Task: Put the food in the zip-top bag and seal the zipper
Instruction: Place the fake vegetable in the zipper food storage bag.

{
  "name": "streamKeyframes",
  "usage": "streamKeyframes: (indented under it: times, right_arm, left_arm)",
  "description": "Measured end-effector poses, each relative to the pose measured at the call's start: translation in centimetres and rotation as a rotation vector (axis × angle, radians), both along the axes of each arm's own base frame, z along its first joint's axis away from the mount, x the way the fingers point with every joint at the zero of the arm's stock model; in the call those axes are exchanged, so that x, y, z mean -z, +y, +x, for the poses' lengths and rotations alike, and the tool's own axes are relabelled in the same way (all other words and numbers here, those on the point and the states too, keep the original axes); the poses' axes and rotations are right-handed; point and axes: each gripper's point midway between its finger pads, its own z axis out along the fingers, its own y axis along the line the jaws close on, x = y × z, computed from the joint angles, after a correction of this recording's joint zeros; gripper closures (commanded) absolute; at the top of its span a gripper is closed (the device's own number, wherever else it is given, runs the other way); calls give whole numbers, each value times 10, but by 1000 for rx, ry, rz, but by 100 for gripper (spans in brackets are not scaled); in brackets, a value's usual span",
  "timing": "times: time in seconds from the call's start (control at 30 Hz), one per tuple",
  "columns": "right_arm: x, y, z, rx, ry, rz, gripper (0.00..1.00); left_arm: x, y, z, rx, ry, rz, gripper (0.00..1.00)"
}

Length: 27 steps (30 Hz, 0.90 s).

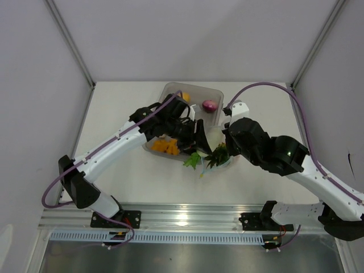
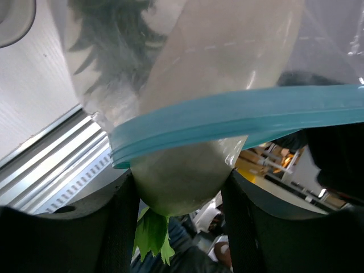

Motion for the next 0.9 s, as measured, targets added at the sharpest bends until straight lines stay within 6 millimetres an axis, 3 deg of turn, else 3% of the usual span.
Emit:
streamKeyframes:
  times: [0.2,0.5,0.77,0.9]
  right_arm:
    - [-1,6,-2,-16,-12,6,100]
    - [0,6,-1,-9,-23,-4,100]
    - [2,3,-2,-13,-26,-17,100]
    - [3,3,-2,-18,-28,-22,100]
  left_arm:
    - [-14,-9,10,-105,31,-39,99]
    - [-27,-17,13,-132,54,-61,99]
    - [-22,-20,-3,-86,74,-38,99]
    - [-3,-18,-20,-38,112,0,99]
